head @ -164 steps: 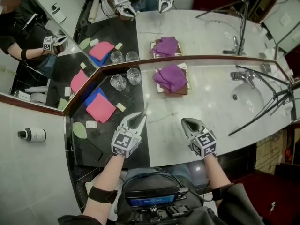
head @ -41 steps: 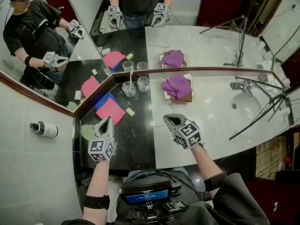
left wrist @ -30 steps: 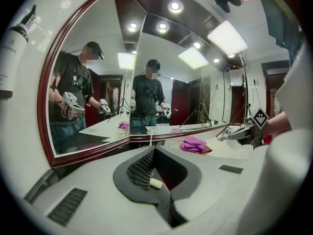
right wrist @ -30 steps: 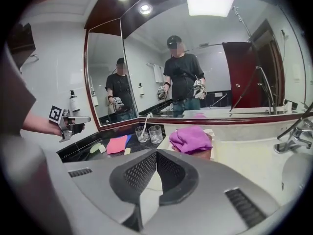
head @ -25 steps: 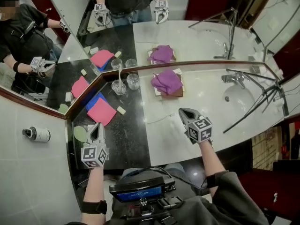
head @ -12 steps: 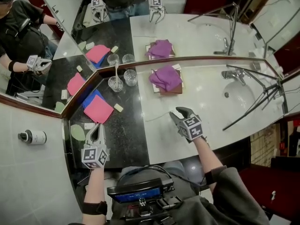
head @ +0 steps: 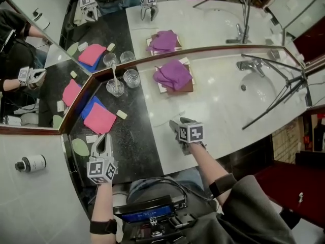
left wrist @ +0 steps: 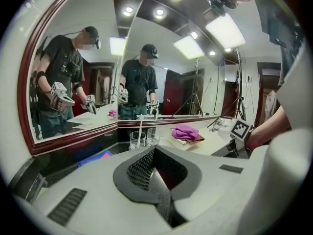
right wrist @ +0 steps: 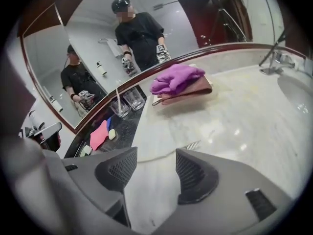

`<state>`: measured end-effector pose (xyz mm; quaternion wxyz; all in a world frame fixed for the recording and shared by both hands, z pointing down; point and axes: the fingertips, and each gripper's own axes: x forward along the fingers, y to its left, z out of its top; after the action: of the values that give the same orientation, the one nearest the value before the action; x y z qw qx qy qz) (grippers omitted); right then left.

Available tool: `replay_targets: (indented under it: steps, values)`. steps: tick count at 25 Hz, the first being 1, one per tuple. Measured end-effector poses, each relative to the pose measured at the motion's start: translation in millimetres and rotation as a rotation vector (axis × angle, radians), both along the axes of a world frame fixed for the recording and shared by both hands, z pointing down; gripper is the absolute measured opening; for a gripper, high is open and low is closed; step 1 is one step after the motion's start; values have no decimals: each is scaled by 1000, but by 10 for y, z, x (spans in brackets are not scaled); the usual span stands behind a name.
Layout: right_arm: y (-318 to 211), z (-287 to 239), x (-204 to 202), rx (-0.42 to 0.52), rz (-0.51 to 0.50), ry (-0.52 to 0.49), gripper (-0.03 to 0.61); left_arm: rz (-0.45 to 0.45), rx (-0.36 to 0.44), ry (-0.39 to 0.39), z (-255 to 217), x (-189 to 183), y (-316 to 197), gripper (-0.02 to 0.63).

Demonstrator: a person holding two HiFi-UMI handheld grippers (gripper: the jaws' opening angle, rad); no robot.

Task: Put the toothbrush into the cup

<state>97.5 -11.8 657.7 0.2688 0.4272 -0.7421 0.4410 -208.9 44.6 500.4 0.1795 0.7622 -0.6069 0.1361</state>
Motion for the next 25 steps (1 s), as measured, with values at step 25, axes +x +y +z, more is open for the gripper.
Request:
replay_targets:
  steps: [25]
  values:
    - [-219, 434, 8, -236, 195, 254, 221, 15, -102, 25, 415, -6, -39, 0]
